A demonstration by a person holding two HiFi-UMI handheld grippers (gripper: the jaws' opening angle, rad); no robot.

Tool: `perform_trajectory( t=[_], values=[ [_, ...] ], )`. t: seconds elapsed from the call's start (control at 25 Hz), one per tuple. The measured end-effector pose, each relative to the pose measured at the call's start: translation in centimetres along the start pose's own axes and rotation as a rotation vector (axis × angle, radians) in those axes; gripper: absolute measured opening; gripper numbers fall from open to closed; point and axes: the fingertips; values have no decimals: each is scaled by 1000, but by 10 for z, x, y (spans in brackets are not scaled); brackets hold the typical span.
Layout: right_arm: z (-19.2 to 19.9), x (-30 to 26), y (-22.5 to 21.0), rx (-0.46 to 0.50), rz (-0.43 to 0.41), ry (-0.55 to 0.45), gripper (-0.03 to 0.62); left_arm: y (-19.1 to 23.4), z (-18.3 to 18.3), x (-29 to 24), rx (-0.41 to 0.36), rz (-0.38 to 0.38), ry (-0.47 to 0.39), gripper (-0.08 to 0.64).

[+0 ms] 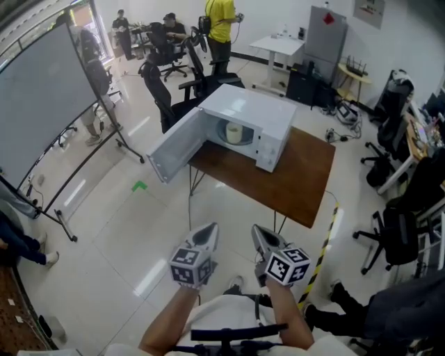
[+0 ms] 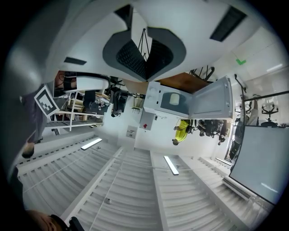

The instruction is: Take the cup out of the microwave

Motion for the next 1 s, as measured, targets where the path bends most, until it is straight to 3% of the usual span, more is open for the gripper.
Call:
perform_trajectory(
  t=[0.4,1.0],
  values=[
    [-41,-38,-43,16,5,9,12,21,-18,-66,8,-19,-16,0],
    [-99,-111,-65,65,1,6,12,71,-38,-141,11,-23,-28,0]
  ],
)
Point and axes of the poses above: the fingertips, and each gripper's own axes: x backward along the fingers, y to its left, z out of its underside, and after that the axes turned 9 degrees about -x, right-handed
